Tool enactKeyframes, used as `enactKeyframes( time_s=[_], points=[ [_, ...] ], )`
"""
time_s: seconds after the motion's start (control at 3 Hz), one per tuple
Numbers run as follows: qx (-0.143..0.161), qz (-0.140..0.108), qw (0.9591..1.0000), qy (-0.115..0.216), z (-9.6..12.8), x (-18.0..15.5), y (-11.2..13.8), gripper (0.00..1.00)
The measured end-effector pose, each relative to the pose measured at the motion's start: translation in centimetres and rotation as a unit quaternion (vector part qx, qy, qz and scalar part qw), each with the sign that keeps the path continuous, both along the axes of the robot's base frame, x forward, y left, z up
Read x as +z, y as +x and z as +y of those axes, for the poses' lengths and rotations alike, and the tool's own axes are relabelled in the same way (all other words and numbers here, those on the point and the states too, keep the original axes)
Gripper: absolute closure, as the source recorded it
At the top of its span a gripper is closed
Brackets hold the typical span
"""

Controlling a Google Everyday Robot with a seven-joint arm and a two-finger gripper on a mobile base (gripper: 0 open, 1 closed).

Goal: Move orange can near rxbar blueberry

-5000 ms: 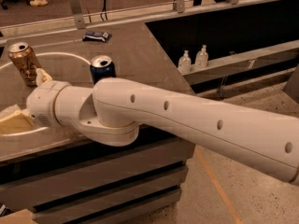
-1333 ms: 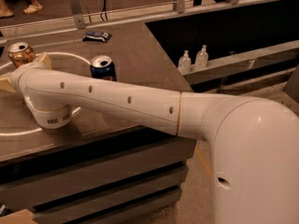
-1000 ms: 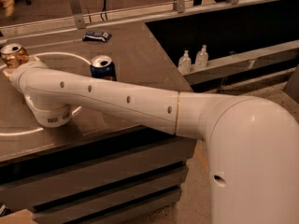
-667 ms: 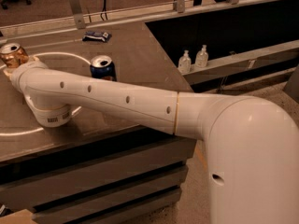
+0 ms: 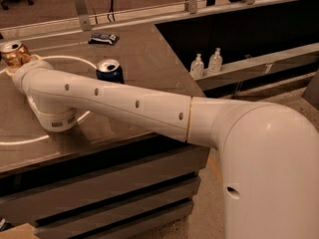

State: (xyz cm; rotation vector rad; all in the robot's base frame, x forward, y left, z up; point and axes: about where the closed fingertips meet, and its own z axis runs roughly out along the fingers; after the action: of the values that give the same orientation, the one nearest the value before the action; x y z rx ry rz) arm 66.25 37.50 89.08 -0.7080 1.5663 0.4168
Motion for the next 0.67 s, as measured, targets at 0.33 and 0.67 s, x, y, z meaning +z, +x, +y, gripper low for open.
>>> enactKeyframes(
  time_s=[0.33,0.67],
  points=[
    [-0.004,-0.022,0.9997,0.0,-1.3,2.1,0.2,1.0],
    [0.019,-0.02,0.9993,0.025,-2.0,4.0,-1.1,1.0]
  ],
)
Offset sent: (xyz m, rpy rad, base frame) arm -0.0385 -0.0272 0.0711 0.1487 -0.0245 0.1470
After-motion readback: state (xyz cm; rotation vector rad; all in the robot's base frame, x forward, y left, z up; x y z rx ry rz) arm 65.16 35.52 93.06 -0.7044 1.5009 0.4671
